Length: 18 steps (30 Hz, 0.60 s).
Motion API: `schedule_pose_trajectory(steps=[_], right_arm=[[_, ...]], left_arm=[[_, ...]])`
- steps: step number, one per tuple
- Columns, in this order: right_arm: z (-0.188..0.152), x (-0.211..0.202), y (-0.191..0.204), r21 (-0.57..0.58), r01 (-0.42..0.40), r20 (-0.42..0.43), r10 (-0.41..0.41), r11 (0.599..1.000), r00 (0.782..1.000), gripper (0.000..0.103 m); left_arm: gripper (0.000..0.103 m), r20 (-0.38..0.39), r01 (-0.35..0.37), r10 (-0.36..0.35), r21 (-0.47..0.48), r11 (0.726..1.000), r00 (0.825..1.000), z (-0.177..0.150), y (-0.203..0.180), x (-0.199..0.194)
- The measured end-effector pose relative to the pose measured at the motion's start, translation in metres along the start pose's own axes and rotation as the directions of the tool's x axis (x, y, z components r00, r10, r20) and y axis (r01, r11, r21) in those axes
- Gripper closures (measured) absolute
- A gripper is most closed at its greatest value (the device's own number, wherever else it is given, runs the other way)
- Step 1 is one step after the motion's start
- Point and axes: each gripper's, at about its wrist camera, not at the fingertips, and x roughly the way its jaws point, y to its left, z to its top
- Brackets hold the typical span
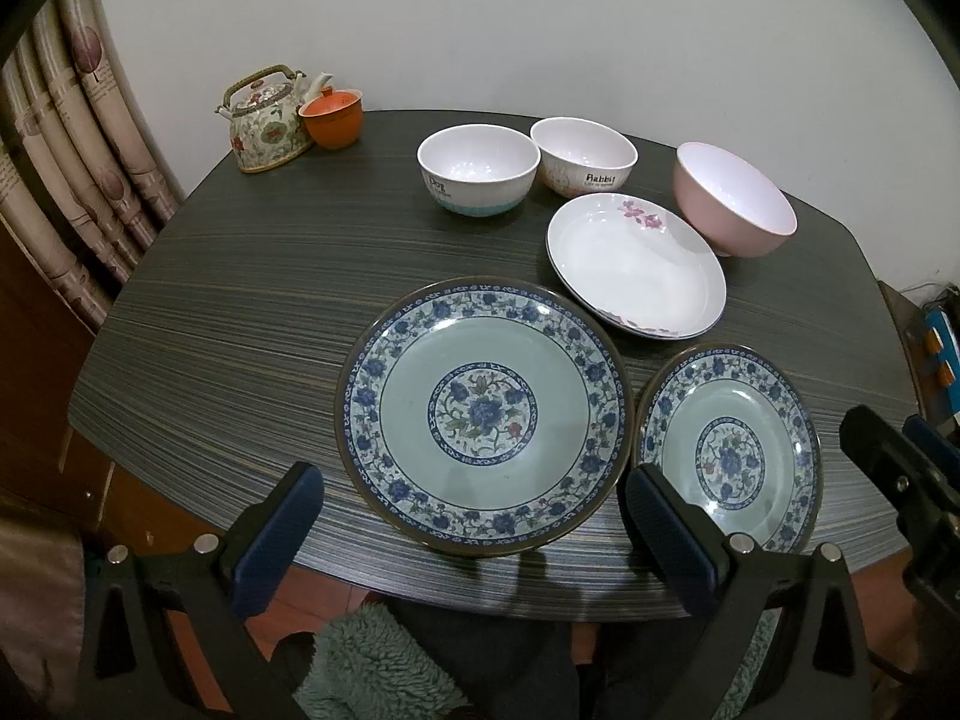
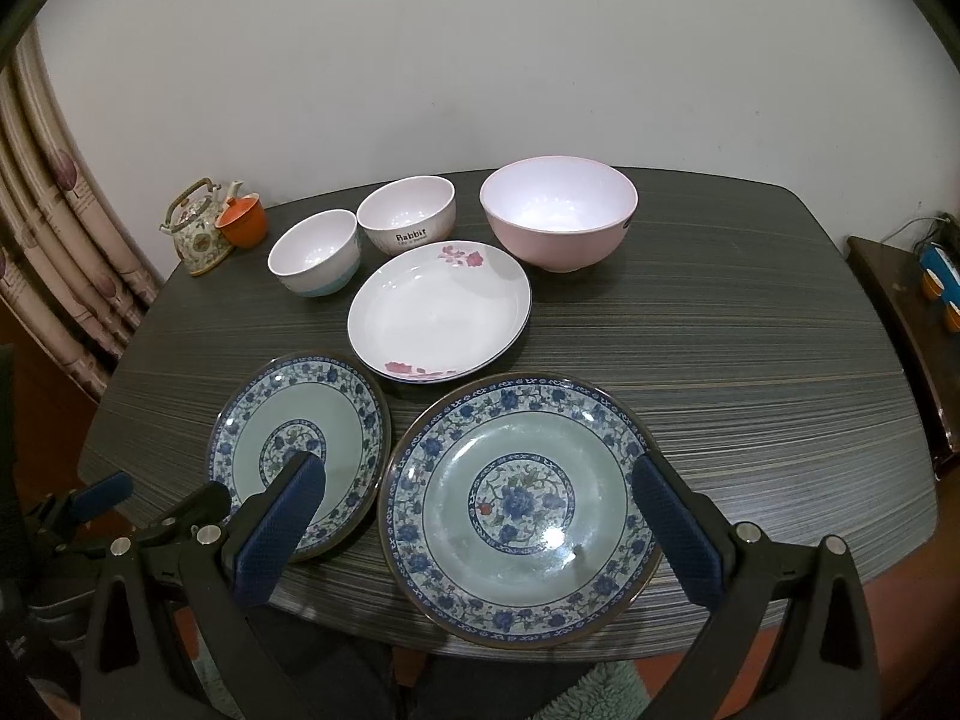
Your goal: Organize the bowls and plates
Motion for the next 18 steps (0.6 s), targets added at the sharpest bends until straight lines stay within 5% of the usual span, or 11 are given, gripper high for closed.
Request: schedule_pose_trajectory(steps=[18], right_arm=[[-0.001, 0.003, 0.0, -0.013, -0.015, -0.007, 0.015, 1.0, 1.0, 0.005]], left_arm=[[0.0, -0.007, 0.025, -0.025, -0.059, 0.998, 1.0, 0.008, 0.023, 0.009]])
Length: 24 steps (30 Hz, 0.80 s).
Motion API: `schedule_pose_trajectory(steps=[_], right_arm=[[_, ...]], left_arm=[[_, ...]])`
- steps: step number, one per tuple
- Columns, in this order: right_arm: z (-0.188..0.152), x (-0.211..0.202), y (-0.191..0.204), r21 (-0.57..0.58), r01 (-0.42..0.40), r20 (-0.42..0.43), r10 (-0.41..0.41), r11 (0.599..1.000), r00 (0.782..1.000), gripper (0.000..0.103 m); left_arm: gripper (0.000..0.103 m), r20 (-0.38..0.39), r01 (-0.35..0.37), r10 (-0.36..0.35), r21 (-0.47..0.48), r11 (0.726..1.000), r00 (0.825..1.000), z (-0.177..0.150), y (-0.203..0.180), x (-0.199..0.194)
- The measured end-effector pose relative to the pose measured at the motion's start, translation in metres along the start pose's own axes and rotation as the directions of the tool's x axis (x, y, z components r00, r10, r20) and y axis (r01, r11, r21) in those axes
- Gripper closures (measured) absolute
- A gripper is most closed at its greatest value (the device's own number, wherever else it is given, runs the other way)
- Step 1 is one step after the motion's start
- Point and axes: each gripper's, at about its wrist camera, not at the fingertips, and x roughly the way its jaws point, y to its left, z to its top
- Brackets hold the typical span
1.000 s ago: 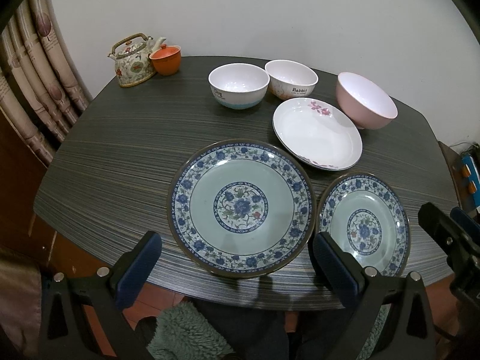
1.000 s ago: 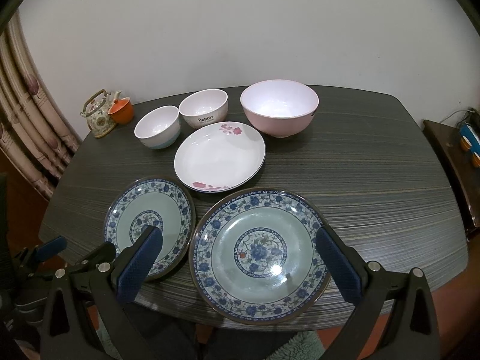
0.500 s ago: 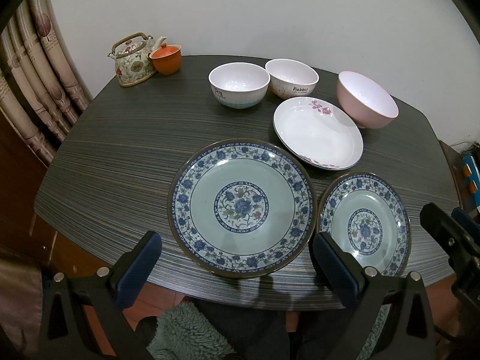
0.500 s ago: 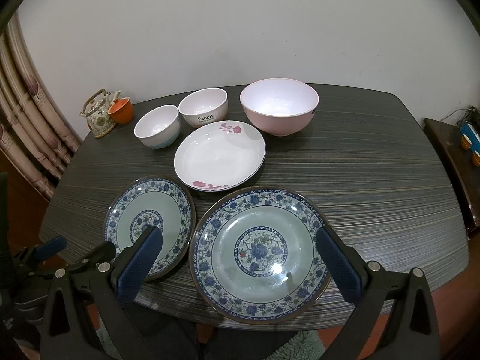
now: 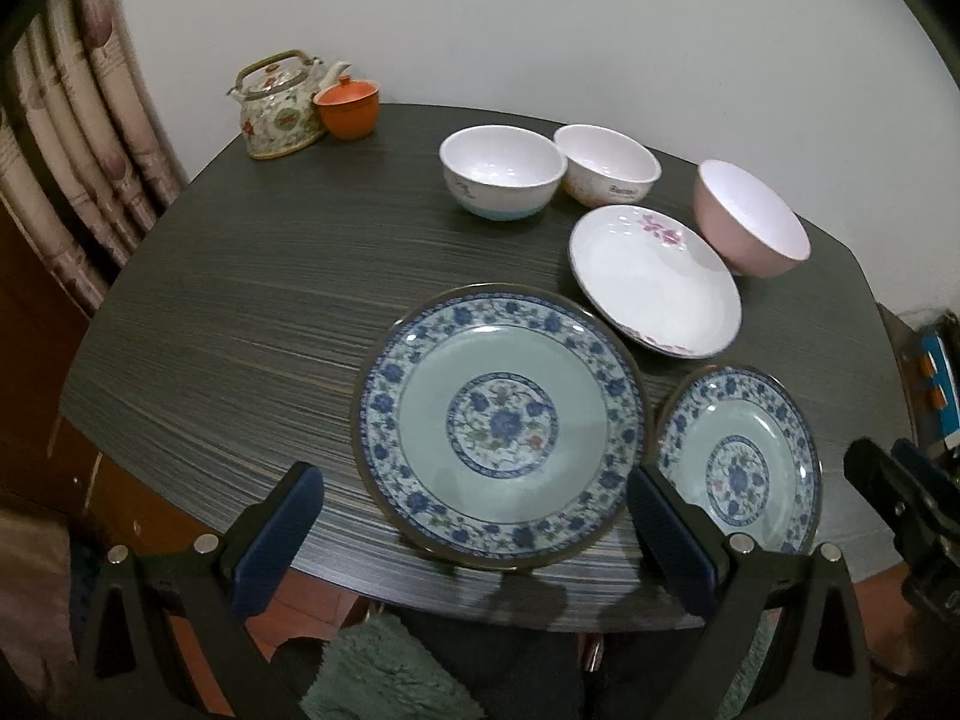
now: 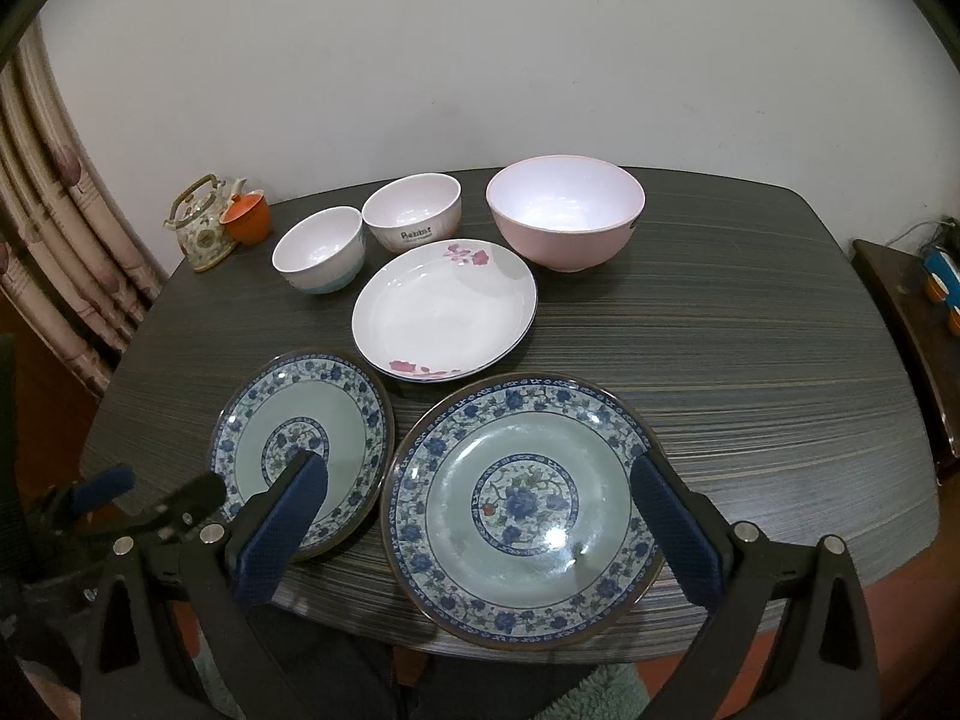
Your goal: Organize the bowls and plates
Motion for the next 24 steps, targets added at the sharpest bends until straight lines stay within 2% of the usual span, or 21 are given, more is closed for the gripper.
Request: schedule_pose_trajectory(steps=[6, 10, 14, 19, 21, 24], right_arm=[[0.001, 0.01, 0.001, -0.005, -0.05, -0.03, 0.05, 0.999, 0.998, 0.01], [0.002, 0.021, 0.0, 0.004, -0.104, -0.069, 0.104, 0.995, 0.992, 0.016], [0.004, 0.033, 0.001, 0.011, -0.153, -0.107, 0.153, 0.988, 0.982, 0.017], [0.011, 0.052, 0.005, 0.012, -0.211, -0.149, 0.21, 0.977, 0.966, 0.02], [0.013, 0.061, 0.006, 0.021, -0.227, -0.18, 0.227, 0.974, 0.957, 0.021], [0.018, 0.074, 0.012, 0.021, -0.265, -0.209, 0.263, 0.964, 0.942, 0.022]], left_arm=[[0.0, -0.028, 0.021, -0.022, -0.046, 0.999, 0.999, 0.007, 0.025, 0.012], [0.0, -0.058, 0.055, -0.06, -0.081, 0.995, 0.996, 0.014, 0.043, 0.023], [0.0, -0.085, 0.103, -0.114, -0.125, 0.987, 0.99, 0.019, 0.06, 0.034], [0.001, -0.139, 0.2, -0.233, -0.218, 0.955, 0.963, 0.025, 0.084, 0.051], [0.007, -0.146, 0.227, -0.266, -0.24, 0.944, 0.953, 0.026, 0.089, 0.055], [0.01, -0.155, 0.263, -0.313, -0.277, 0.924, 0.937, 0.028, 0.096, 0.062]])
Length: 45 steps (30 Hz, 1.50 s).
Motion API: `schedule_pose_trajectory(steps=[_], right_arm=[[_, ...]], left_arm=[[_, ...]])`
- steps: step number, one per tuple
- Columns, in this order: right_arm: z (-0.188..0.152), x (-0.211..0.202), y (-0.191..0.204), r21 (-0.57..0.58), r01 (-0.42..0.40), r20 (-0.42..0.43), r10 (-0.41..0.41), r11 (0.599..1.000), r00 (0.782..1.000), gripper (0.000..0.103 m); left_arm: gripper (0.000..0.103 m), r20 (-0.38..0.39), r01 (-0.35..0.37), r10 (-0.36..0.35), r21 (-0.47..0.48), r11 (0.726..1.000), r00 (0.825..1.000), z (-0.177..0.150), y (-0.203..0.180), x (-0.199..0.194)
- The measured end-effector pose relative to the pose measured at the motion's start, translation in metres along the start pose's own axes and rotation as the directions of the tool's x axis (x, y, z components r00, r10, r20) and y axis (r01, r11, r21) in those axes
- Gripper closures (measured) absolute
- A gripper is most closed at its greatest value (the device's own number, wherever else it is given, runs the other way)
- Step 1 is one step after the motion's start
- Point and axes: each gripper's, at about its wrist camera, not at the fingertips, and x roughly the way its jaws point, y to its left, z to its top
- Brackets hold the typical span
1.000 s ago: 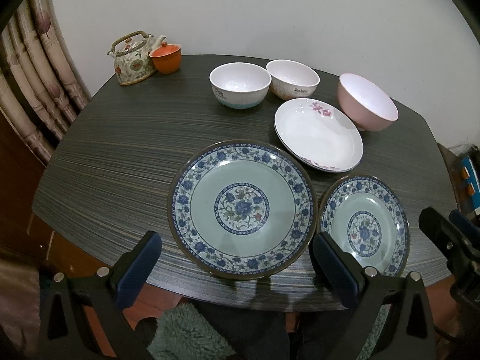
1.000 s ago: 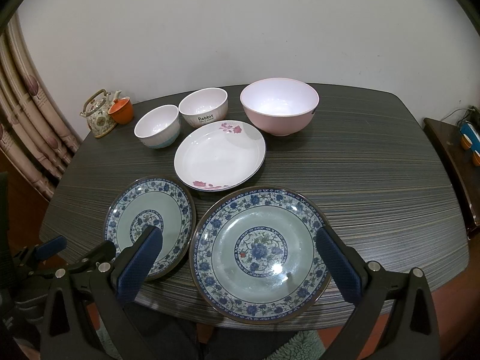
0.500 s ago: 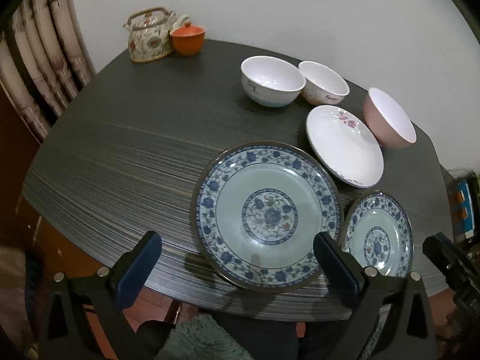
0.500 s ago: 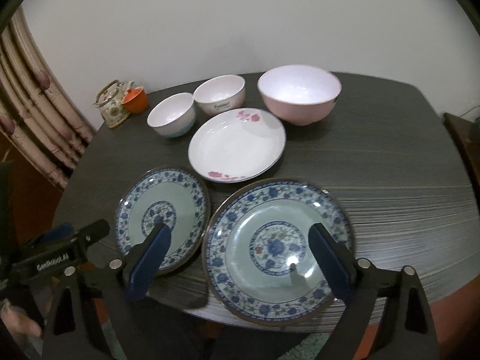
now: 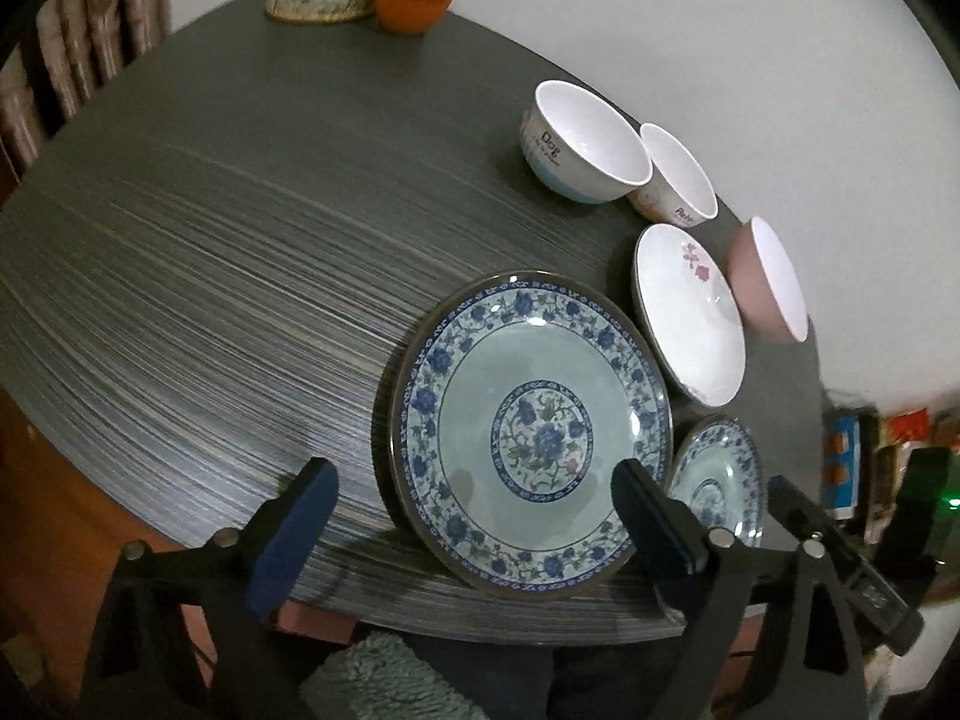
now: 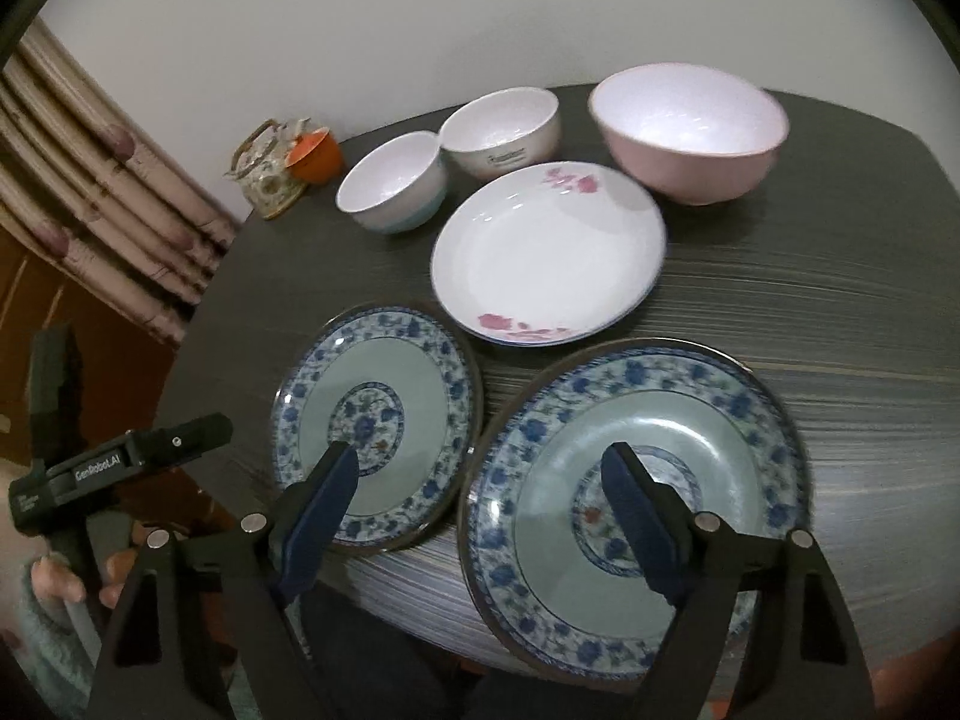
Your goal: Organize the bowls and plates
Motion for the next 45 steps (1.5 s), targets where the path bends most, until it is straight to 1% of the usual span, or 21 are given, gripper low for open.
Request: schedule_pose_trajectory(steps=[1, 4, 6, 7, 9, 13, 15, 17, 19, 20, 21, 23, 25, 27, 33, 34, 39, 42, 45], right_arm=[[0.001, 0.003, 0.0, -0.002, -0.004, -0.01, 0.004, 1.0, 1.0, 0.022], [0.008, 0.013, 0.002, -0.005, -0.022, -0.031, 0.022, 1.0, 0.999, 0.023], [0.012, 0.02, 0.002, 0.009, -0.058, -0.054, 0.058, 0.998, 0.997, 0.025], [0.015, 0.025, 0.002, 0.016, -0.072, -0.068, 0.072, 0.997, 0.995, 0.027], [0.019, 0.033, 0.002, 0.02, -0.074, -0.091, 0.075, 0.997, 0.993, 0.029], [0.028, 0.051, 0.003, 0.011, -0.082, -0.127, 0.083, 0.997, 0.988, 0.037], [0.031, 0.061, 0.001, 0.015, -0.1, -0.145, 0.101, 0.995, 0.984, 0.042], [0.035, 0.07, 0.0, 0.03, -0.109, -0.168, 0.113, 0.994, 0.979, 0.047], [0.037, 0.078, 0.0, 0.028, -0.12, -0.186, 0.123, 0.992, 0.975, 0.052], [0.038, 0.082, 0.0, 0.027, -0.119, -0.193, 0.122, 0.993, 0.974, 0.054], [0.039, 0.086, 0.0, 0.025, -0.12, -0.199, 0.122, 0.992, 0.972, 0.057], [0.042, 0.092, -0.001, 0.02, -0.117, -0.212, 0.119, 0.993, 0.97, 0.059], [0.043, 0.097, -0.002, 0.021, -0.114, -0.224, 0.116, 0.993, 0.968, 0.064], [0.045, 0.102, -0.003, 0.024, -0.124, -0.235, 0.126, 0.992, 0.964, 0.067], [0.052, 0.116, -0.002, 0.02, -0.129, -0.268, 0.13, 0.991, 0.955, 0.072], [0.052, 0.119, -0.003, 0.018, -0.132, -0.272, 0.132, 0.991, 0.953, 0.074], [0.054, 0.127, -0.004, 0.001, -0.13, -0.293, 0.125, 0.991, 0.948, 0.079], [0.055, 0.131, -0.002, -0.008, -0.139, -0.303, 0.13, 0.99, 0.944, 0.08], [0.054, 0.135, 0.0, -0.016, -0.133, -0.31, 0.122, 0.991, 0.943, 0.082]], left_arm=[[0.011, -0.006, 0.01, -0.01, -0.007, 1.0, 1.0, 0.001, 0.002, 0.002], [0.013, -0.024, 0.009, -0.01, -0.02, 1.0, 1.0, 0.005, 0.008, 0.008], [0.02, -0.05, 0.027, -0.029, -0.038, 0.999, 0.998, 0.007, 0.013, 0.013], [0.022, -0.061, 0.036, -0.039, -0.049, 0.998, 0.997, 0.008, 0.016, 0.013], [0.025, -0.078, 0.045, -0.05, -0.072, 0.996, 0.996, 0.01, 0.021, 0.017], [0.028, -0.089, 0.044, -0.052, -0.094, 0.995, 0.995, 0.013, 0.031, 0.021], [0.035, -0.096, 0.043, -0.052, -0.096, 0.994, 0.994, 0.015, 0.035, 0.02], [0.037, -0.101, 0.048, -0.058, -0.099, 0.994, 0.993, 0.018, 0.037, 0.021], [0.043, -0.107, 0.05, -0.061, -0.101, 0.994, 0.992, 0.019, 0.039, 0.021], [0.049, -0.111, 0.055, -0.066, -0.102, 0.993, 0.992, 0.019, 0.039, 0.022], [0.052, -0.117, 0.06, -0.072, -0.103, 0.993, 0.991, 0.019, 0.039, 0.023], [0.052, -0.123, 0.062, -0.075, -0.106, 0.992, 0.99, 0.02, 0.039, 0.026], [0.052, -0.126, 0.063, -0.076, -0.104, 0.993, 0.989, 0.02, 0.038, 0.028], [0.052, -0.13, 0.066, -0.079, -0.103, 0.992, 0.988, 0.021, 0.039, 0.029], [0.052, -0.146, 0.07, -0.083, -0.092, 0.993, 0.986, 0.022, 0.04, 0.035], [0.053, -0.15, 0.07, -0.083, -0.09, 0.994, 0.985, 0.022, 0.039, 0.036], [0.065, -0.177, 0.07, -0.083, -0.079, 0.994, 0.981, 0.02, 0.036, 0.043], [0.07, -0.184, 0.071, -0.084, -0.077, 0.995, 0.979, 0.019, 0.035, 0.045], [0.073, -0.201, 0.056, -0.072, -0.084, 0.995, 0.977, 0.019, 0.036, 0.047]])
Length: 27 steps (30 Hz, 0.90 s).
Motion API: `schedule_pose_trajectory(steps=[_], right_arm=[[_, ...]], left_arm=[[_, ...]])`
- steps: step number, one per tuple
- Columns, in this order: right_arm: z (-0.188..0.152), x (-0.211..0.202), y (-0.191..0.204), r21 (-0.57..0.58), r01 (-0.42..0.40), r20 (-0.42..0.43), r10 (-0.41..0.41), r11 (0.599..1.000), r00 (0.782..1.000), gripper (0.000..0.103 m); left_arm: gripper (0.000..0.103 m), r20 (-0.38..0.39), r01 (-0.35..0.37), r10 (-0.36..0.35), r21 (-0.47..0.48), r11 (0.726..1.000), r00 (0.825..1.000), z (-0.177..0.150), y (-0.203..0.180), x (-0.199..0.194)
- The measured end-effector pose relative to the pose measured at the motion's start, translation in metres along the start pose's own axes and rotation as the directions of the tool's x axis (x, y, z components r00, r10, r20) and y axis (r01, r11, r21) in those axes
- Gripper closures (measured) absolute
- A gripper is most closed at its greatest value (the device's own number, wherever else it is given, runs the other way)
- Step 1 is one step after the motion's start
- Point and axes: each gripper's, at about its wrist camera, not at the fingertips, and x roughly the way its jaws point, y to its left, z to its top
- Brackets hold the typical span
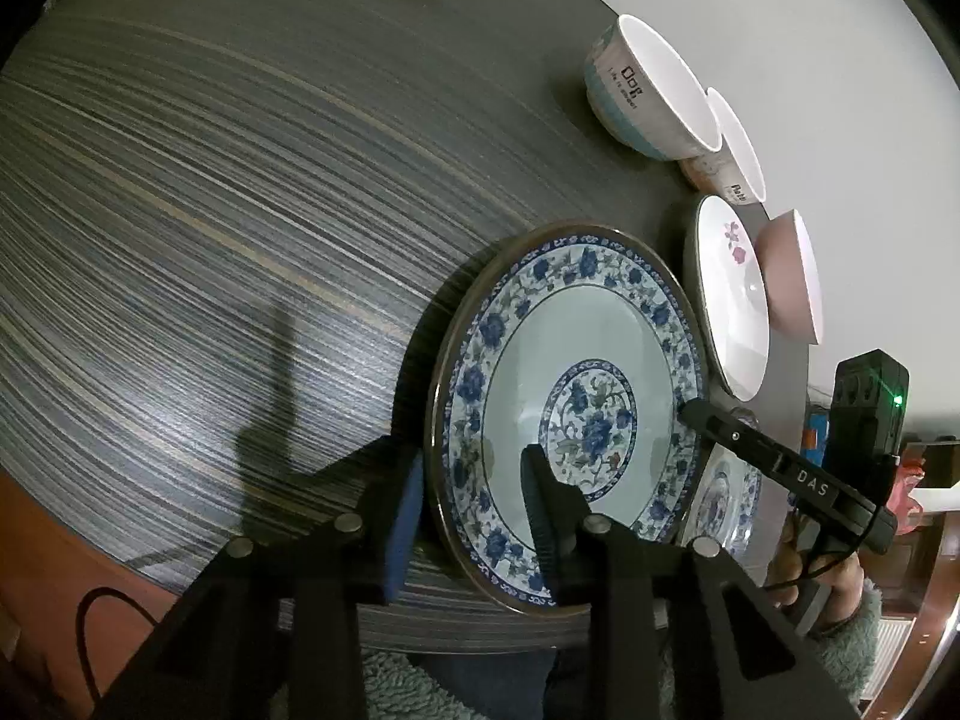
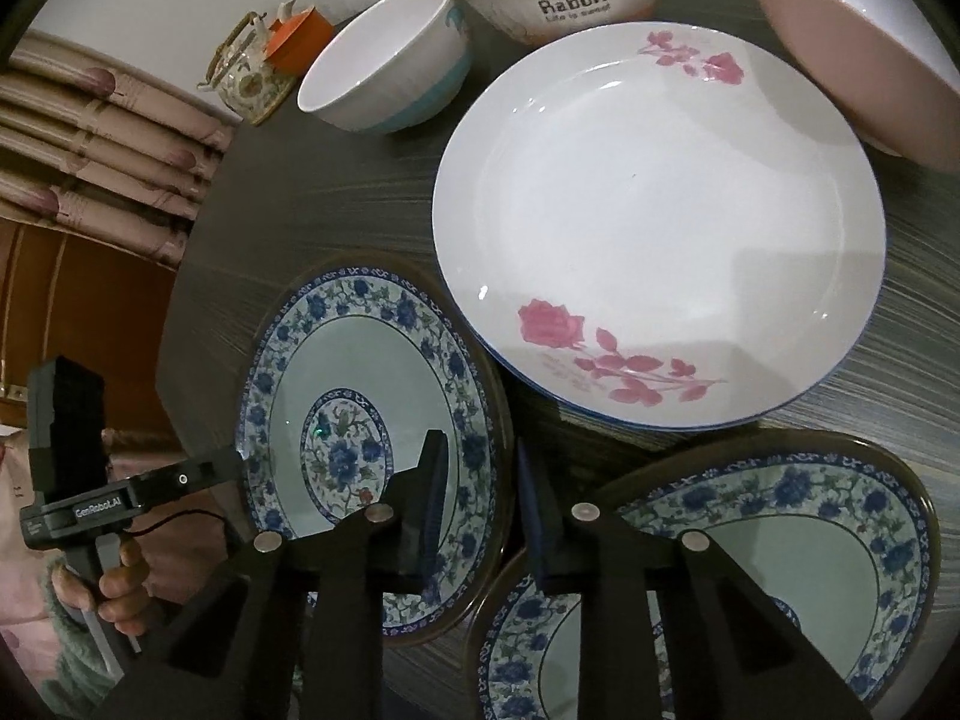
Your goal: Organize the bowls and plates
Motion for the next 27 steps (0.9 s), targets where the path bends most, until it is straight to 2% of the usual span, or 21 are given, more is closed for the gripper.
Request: schedule_pose_trajectory(steps=[6, 11, 27], right_arm=[[0.001, 0.006, 0.002, -0.007, 0.018, -0.011, -0.018, 1.0, 1.0, 0.087], [-0.001, 0.006, 0.006, -0.013, 0.038, -0.005, -0.038, 0.999, 0.999, 0.087], [-0.023, 0.002, 0.043, -0.037, 0.035, 0.068, -0.032, 0.999, 0.997, 0.088]], left_arm=[[0.078, 0.01, -0.031, 0.031, 0.013, 0.999, 0.999, 0.0, -0.001, 0.001], [0.079, 0.03, -0.069, 0.069, 0.015, 0.997, 0.997, 0.002, 0.002, -0.001], [0.079, 0.14, -0.155, 0.153, 0.006, 0.988, 0.978, 0.016, 0.024, -0.028]])
